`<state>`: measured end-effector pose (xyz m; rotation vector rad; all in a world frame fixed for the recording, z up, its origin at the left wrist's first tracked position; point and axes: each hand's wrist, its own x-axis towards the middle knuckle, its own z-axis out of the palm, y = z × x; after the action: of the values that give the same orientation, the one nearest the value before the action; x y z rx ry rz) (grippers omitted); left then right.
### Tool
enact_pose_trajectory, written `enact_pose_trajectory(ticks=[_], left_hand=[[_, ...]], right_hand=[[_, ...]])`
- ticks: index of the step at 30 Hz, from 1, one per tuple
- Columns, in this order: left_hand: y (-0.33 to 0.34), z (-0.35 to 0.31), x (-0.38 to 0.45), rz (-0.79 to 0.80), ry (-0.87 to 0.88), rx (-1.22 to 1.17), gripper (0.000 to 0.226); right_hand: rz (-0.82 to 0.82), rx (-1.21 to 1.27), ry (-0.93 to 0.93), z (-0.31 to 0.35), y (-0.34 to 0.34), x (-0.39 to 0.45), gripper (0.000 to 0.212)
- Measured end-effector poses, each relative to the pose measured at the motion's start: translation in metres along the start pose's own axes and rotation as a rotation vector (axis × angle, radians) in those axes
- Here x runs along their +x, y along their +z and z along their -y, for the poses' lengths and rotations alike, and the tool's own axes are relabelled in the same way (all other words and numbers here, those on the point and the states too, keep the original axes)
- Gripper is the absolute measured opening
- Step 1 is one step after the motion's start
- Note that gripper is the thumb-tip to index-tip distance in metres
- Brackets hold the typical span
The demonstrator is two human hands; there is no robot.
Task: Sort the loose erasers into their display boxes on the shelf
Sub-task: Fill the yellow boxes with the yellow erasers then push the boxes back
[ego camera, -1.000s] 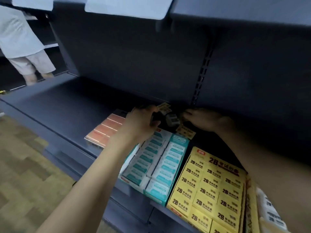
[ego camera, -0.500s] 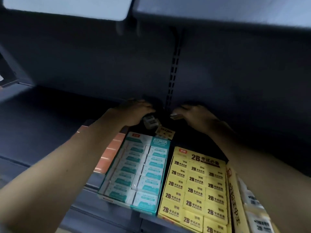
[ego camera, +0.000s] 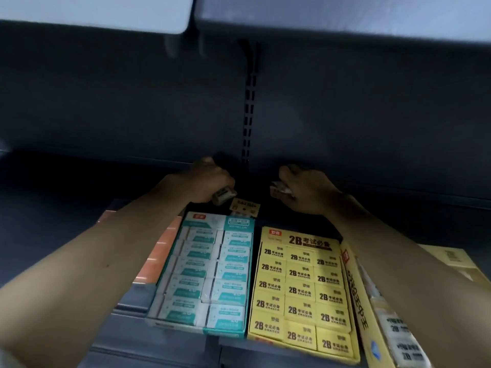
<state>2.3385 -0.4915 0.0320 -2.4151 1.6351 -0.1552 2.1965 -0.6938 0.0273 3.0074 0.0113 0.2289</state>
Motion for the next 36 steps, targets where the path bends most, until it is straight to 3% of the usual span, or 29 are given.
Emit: enact_pose_trajectory(ticks=[4, 7, 10, 15, 19, 24, 26, 29, 32, 36], left_hand=[[-0.003, -0.002, -0.003, -0.051, -0.021, 0.152, 0.051], [-0.008, -0.004, -0.008, -0.069, -0.062, 0.228, 0.033], [-0.012, -0.004, -0.012, -0.150, -0.124, 0.159, 0.030], [-0.027, -0.023, -0.013, -0.272, -0.300, -0.307, 0.030], [-0.044, -0.064, -0.012, -0.345, -0.347, -0.654, 0.026], [-0.053, -0.114, -0.013, -0.251, -0.455, -1.037, 0.011], [-0.058, -0.132, -0.011, -0.250, -0.525, -1.255, 0.006], [-0.067, -0.161, -0.008, -0.245, -0.562, -1.516, 0.021], [-0.079, -0.189, -0.007, -0.237, -0.562, -1.610, 0.022], [-0.090, -0.217, -0.004, -0.274, -0.561, -1.498, 0.018]], right_hand=[[0.080, 0.170, 0.060, 0.000, 0.001, -0.006, 0.024], [0.064, 0.205, 0.065, -0.002, 0.004, -0.011, 0.024], [0.001, 0.197, 0.049, -0.006, 0.006, -0.015, 0.030], [0.032, 0.249, 0.127, -0.011, -0.003, -0.023, 0.051], [0.062, 0.393, 0.199, -0.012, -0.020, -0.037, 0.033], [0.030, 0.462, 0.213, -0.027, -0.030, -0.066, 0.017], [0.008, 0.462, 0.193, -0.035, -0.033, -0.081, 0.017], [-0.008, 0.469, 0.193, -0.046, -0.040, -0.105, 0.029], [-0.034, 0.606, 0.210, -0.055, -0.050, -0.129, 0.041], [-0.048, 0.687, 0.300, -0.067, -0.059, -0.156, 0.040]])
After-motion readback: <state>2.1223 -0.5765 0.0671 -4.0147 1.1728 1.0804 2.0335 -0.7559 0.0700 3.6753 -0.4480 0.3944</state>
